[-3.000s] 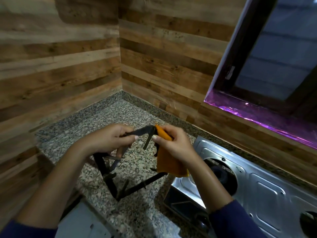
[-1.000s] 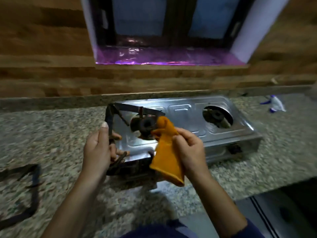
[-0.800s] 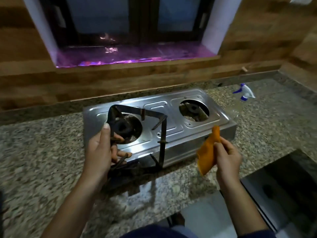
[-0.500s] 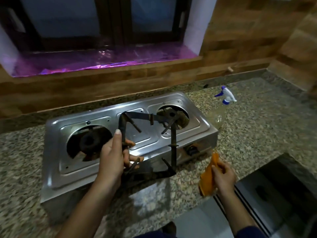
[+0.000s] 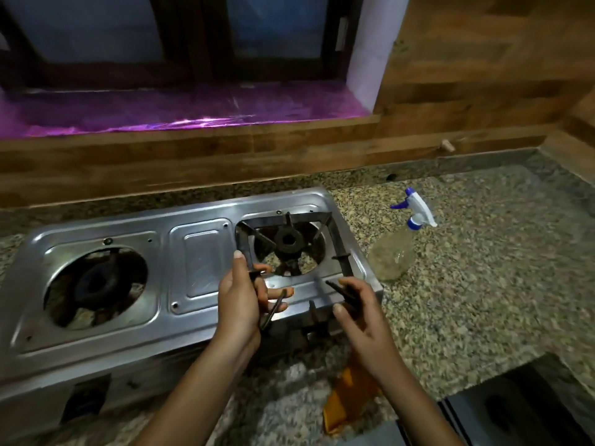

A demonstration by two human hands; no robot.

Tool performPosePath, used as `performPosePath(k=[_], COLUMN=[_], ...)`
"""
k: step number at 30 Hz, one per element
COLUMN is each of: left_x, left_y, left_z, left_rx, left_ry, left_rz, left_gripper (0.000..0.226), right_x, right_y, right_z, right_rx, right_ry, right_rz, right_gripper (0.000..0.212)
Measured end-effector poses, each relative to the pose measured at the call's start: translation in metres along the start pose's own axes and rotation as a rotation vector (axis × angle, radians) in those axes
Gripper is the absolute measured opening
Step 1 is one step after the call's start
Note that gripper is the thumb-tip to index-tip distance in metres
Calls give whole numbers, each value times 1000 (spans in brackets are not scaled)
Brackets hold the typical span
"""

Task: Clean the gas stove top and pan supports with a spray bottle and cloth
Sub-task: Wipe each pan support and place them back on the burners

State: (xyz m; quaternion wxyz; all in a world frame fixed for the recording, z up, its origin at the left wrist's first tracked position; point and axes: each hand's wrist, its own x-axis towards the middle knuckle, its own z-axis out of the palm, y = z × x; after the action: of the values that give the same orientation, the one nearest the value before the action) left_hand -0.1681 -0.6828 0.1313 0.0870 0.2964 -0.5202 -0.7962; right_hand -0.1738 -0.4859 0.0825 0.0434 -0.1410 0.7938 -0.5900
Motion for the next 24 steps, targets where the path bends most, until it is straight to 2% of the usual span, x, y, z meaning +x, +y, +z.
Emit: performPosePath(k=[3, 6, 8, 10, 12, 15, 18, 22, 24], left_x=[15, 31, 39, 44, 47, 48, 55, 63, 64], left_y=[1, 3, 3, 4, 9, 18, 25, 24, 17], left_z=[5, 6, 5, 0, -12, -28, -44, -52, -51], left_rx=[16, 176, 233, 310, 445, 641, 898, 1182, 1322], left_ry=[-22, -42, -25, -24, -38, 20, 101, 22, -59], left_rz=[30, 131, 190, 254, 282, 351, 489, 647, 717], left_gripper=[50, 48, 32, 38, 43, 28, 25, 7, 8], right_x=[30, 59, 78, 99, 120, 145, 161, 184, 194], right_y=[7, 9, 9, 5, 1, -5, -8, -8, -9], right_z=[-11, -17, -21, -25, -30, -40, -49, -61, -63], right_rx=[-128, -144, -152, -150, -120, -67, 31, 49, 33], right_ry=[55, 63, 48, 26, -12, -103, -224, -350, -403], right_rz=[-69, -109, -147, -189, -197, -181, -167, -148, -132], right_gripper=[17, 17, 16, 17, 16, 17, 16, 14, 15])
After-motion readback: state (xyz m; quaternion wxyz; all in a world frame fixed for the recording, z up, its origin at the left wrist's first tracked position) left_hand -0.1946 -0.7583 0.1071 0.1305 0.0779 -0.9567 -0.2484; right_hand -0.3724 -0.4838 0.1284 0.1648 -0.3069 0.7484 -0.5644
